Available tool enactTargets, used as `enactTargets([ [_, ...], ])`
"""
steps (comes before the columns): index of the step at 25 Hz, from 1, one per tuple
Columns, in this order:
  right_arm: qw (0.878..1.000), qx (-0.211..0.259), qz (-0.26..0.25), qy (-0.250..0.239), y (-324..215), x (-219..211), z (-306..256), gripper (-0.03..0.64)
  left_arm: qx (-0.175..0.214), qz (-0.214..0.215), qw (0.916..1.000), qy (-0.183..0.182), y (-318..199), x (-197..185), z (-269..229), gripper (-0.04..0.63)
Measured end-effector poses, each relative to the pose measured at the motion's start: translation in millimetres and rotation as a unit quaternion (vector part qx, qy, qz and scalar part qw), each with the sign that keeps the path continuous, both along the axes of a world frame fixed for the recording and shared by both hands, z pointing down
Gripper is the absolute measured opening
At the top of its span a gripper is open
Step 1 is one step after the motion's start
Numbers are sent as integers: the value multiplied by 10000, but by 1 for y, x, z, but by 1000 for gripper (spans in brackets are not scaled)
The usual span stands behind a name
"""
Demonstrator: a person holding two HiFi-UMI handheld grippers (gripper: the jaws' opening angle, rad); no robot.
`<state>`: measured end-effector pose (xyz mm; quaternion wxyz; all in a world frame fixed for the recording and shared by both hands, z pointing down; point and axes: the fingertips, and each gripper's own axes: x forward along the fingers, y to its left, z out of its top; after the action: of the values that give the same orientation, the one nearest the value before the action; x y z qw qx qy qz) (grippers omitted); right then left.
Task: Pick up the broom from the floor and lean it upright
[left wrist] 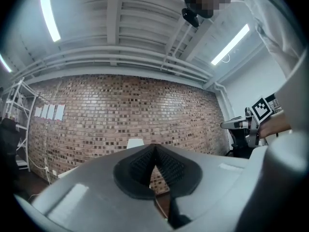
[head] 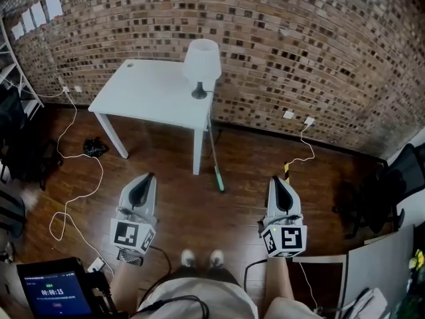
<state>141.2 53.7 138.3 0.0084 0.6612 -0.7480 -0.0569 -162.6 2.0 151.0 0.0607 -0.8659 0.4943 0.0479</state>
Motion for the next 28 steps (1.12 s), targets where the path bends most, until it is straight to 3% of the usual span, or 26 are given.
enactTargets([
  [10, 9999, -105, 104, 45, 18, -11, 24, 14, -339, 162, 9992, -125, 22, 6, 41, 0],
  [17, 9999, -128, 84, -68, 57, 4, 26, 14, -324, 250, 9988, -272, 58, 34, 43, 0],
  [23, 9994, -78, -46, -330, 116, 27, 25, 13, -423, 330, 9980, -336, 126, 81, 49, 0],
  [28, 9991, -169, -323, -208, 186, 52, 32, 14, -562, 327, 9973, -354, 201, 127, 59, 0],
])
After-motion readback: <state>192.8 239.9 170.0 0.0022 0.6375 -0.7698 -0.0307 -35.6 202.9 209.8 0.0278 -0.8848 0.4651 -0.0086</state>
